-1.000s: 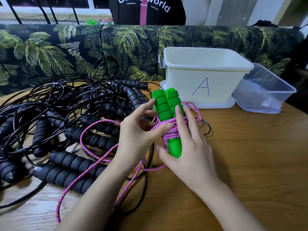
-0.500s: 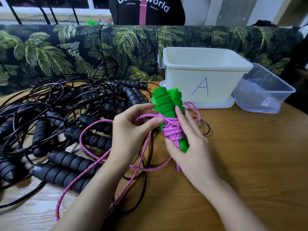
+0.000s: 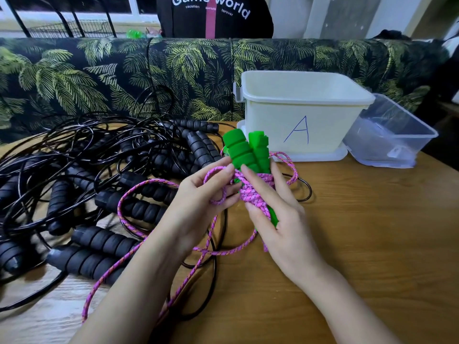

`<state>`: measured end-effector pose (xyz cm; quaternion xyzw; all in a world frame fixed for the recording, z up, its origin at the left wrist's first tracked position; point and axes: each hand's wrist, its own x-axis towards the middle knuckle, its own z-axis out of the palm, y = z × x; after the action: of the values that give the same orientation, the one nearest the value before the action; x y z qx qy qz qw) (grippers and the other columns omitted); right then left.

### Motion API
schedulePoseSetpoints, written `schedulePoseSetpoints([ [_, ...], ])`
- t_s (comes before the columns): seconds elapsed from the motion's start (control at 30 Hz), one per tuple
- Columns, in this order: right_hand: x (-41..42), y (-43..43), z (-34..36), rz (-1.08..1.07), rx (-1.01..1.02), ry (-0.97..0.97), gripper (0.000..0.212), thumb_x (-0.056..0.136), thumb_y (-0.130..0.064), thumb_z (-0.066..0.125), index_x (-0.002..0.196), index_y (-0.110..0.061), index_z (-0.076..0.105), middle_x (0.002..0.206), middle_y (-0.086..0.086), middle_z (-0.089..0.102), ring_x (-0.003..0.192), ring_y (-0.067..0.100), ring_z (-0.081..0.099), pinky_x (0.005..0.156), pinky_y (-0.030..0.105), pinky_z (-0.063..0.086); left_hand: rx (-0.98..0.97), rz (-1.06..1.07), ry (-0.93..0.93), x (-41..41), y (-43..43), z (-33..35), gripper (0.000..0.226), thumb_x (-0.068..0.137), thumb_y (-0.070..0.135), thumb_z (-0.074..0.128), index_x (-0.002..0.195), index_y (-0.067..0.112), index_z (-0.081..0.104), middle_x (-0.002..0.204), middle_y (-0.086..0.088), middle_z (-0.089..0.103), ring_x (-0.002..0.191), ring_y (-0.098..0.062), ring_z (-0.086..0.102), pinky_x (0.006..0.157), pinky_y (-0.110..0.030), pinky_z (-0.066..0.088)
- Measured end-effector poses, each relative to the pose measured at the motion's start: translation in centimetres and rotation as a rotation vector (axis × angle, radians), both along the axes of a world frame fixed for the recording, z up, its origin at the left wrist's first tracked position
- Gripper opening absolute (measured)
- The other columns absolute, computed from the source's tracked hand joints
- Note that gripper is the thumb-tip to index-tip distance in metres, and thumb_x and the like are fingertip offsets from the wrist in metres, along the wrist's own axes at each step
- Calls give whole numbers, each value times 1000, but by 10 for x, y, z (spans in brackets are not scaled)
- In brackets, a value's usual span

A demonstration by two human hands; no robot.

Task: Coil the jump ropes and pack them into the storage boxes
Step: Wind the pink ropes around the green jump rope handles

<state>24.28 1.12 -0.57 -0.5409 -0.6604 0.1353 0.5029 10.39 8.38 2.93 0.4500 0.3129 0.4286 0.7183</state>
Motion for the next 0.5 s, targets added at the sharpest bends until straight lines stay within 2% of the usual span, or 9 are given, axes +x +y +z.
schedulePoseSetpoints([
  [0.13, 1, 1, 1, -19, -3, -94, 64, 95, -23, 54, 146, -54, 30, 165, -2, 13, 150, 4, 12, 118, 15, 15, -3, 13, -47, 1, 0, 0, 21, 76, 18, 64, 94, 18, 75, 78, 0, 70, 65, -6, 64, 64, -22, 57],
  [0.23, 0, 0, 6, 45, -20, 49, 62, 96, -21, 55, 147, -47, 32, 163, -4, 19, 149, -1, 12, 116, 12, 13, 16, 8, -56, 3, -1, -5, 30, 80, 30, 63, 104, 19, 77, 95, -7, 67, 81, -10, 60, 80, -30, 59],
  [0.27, -2, 0, 7, 78, -15, 104, 62, 96, -18, 55, 147, -42, 31, 162, -5, 24, 148, -1, 14, 117, 14, 14, 16, 7, -53, 4, -1, -7, 37, 82, 34, 61, 112, 17, 74, 103, -9, 67, 87, -13, 58, 86, -35, 56],
  [0.33, -8, -1, 6, 147, -6, 235, 60, 96, -15, 55, 147, -35, 32, 159, -9, 30, 148, 3, 20, 121, 26, 18, 11, -30, -77, 6, -2, -9, 46, 87, 38, 55, 128, 16, 64, 118, -9, 67, 98, -17, 59, 93, -40, 51],
  [0.4, -13, -2, 4, 192, -35, 382, 58, 97, -21, 55, 148, -35, 31, 158, -14, 32, 148, 6, 22, 122, 39, 20, -7, -99, -132, 5, -2, -7, 49, 95, 35, 48, 140, 16, 53, 134, -11, 61, 115, -22, 60, 100, -43, 48],
  [0.47, -14, -3, 3, 139, -82, 354, 57, 96, -38, 51, 149, -43, 29, 160, -21, 21, 151, 5, 7, 123, 43, 14, -10, -129, -167, 5, -4, -2, 47, 97, 32, 46, 138, 10, 53, 133, -14, 62, 121, -24, 60, 104, -42, 48],
  [0.5, -13, -3, 4, 71, -94, 250, 57, 95, -45, 48, 149, -44, 28, 161, -26, 15, 151, 4, -2, 124, 41, 10, -10, -119, -171, 5, -4, -1, 45, 97, 30, 47, 134, 7, 56, 130, -15, 64, 120, -25, 61, 103, -40, 49],
])
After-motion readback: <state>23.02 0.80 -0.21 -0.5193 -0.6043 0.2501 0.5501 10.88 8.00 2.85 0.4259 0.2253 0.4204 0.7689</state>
